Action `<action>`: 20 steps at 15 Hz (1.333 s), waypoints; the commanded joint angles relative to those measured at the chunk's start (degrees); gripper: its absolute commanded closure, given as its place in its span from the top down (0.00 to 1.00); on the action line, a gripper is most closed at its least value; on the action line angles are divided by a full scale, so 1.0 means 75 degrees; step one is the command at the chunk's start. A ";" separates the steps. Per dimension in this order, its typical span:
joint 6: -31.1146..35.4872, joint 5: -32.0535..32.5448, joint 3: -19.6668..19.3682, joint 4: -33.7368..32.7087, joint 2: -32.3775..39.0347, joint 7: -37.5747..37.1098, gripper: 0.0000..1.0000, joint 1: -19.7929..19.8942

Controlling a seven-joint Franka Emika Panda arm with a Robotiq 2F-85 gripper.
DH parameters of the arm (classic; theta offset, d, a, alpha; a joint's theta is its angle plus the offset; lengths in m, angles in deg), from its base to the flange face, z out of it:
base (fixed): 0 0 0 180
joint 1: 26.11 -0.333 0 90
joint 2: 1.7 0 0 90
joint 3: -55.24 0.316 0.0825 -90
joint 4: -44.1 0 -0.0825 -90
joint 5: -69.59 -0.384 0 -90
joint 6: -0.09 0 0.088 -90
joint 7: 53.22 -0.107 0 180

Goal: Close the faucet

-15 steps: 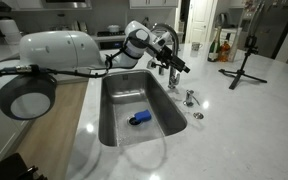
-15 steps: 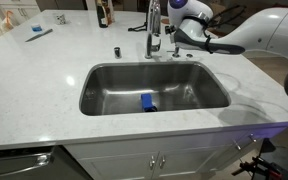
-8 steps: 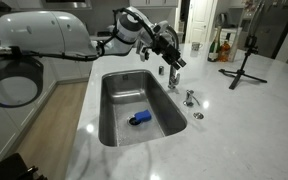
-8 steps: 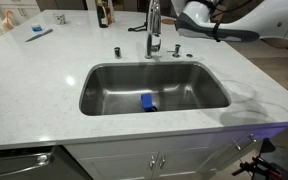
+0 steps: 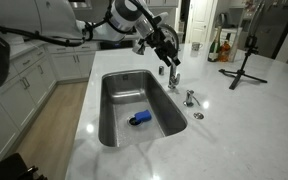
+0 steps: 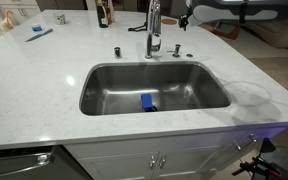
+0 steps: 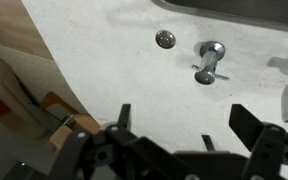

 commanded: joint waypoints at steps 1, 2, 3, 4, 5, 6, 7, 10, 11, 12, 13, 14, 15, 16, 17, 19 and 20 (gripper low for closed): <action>0.0386 -0.1061 0.0617 0.1823 -0.1251 0.0753 1.00 0.1037; 0.0290 -0.1374 0.0763 0.2141 -0.1517 0.1047 1.00 0.1288; 0.0254 -0.1648 0.0883 0.2462 -0.1753 0.1335 1.00 0.1518; 0.0207 -0.1918 0.0995 0.2655 -0.1925 0.1640 1.00 0.1720; 0.0152 -0.2205 0.1110 0.2842 -0.2097 0.1950 1.00 0.1905; 0.0082 -0.2504 0.1218 0.2995 -0.2247 0.2334 1.00 0.2088; -0.0030 -0.2820 0.1330 0.3112 -0.2393 0.2715 1.00 0.2236; -0.0189 -0.4588 -0.1039 0.3363 -0.3011 0.4069 1.00 0.0568; -0.0240 -0.4770 -0.1483 0.3430 -0.3097 0.4300 1.00 0.0219; -0.0065 -0.4775 -0.1910 0.2875 -0.2618 0.4106 1.00 -0.0125; -0.0086 -0.4885 -0.2204 0.2909 -0.2685 0.4179 1.00 -0.0342; -0.0089 -0.4892 -0.2409 0.2895 -0.2681 0.4158 1.00 -0.0508; -0.0084 -0.4883 -0.2497 0.2895 -0.2652 0.4150 1.00 -0.0593; -0.0089 -0.4881 -0.2519 0.2884 -0.2619 0.4151 1.00 -0.0623; -0.0086 -0.4883 -0.2519 0.2885 -0.2599 0.4152 1.00 -0.0628; -0.0084 -0.4884 -0.2521 0.2885 -0.2584 0.4152 1.00 -0.0627; -0.0084 -0.4884 -0.2522 0.2884 -0.2584 0.4152 1.00 -0.0627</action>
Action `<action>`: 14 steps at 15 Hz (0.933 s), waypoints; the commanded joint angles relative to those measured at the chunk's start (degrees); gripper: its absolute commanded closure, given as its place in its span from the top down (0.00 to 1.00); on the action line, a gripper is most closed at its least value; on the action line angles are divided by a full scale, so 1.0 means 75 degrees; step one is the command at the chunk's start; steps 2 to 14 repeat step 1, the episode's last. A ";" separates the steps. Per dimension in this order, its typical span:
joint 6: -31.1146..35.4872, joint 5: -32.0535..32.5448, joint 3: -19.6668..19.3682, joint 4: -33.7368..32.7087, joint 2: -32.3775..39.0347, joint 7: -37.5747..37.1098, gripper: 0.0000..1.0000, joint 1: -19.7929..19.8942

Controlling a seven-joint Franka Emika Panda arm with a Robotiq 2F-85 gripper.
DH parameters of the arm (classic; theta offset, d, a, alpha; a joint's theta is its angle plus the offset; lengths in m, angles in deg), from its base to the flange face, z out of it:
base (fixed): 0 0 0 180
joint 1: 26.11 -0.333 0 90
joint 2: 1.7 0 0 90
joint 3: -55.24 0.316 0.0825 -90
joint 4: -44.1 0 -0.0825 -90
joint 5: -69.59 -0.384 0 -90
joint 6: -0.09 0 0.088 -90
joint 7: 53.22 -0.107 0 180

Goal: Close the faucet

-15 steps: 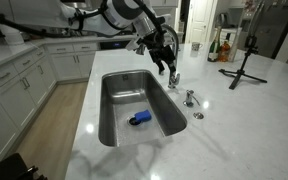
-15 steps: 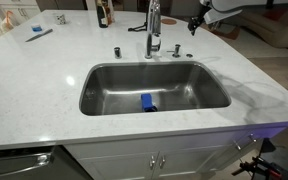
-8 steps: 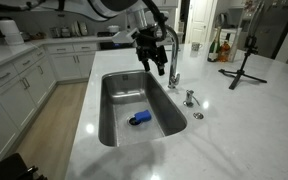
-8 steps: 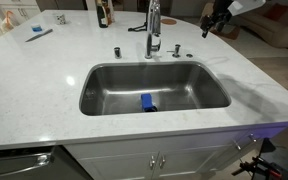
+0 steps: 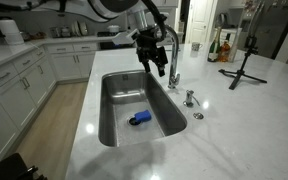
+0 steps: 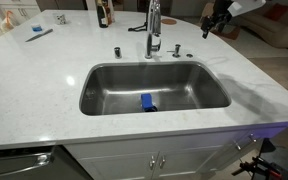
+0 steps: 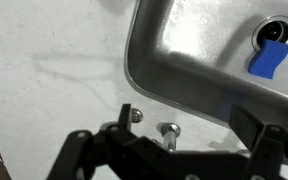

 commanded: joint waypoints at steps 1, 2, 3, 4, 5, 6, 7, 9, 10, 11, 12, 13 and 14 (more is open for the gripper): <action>0.0004 -0.0259 -0.0735 -0.0038 0.0000 0.0146 1.00 -0.0593; 0.0004 -0.0259 -0.0735 -0.0038 0.0000 0.0146 1.00 -0.0593; 0.0004 -0.0259 -0.0735 -0.0038 0.0000 0.0146 1.00 -0.0593; 0.0004 -0.0259 -0.0735 -0.0038 0.0000 0.0146 1.00 -0.0593; 0.0004 -0.0259 -0.0735 -0.0038 0.0000 0.0146 1.00 -0.0593; 0.0004 -0.0259 -0.0735 -0.0038 0.0000 0.0146 1.00 -0.0593; 0.0004 -0.0259 -0.0735 -0.0038 0.0000 0.0146 1.00 -0.0593; 0.0004 -0.0259 -0.0735 -0.0038 0.0000 0.0146 1.00 -0.0593; 0.0004 -0.0259 -0.0735 -0.0038 0.0000 0.0146 1.00 -0.0593; 0.0004 -0.0259 -0.0735 -0.0038 0.0000 0.0146 1.00 -0.0593; 0.0004 -0.0259 -0.0735 -0.0038 0.0000 0.0146 1.00 -0.0593; 0.0004 -0.0259 -0.0735 -0.0038 0.0000 0.0146 1.00 -0.0593; 0.0004 -0.0259 -0.0735 -0.0038 0.0000 0.0146 1.00 -0.0593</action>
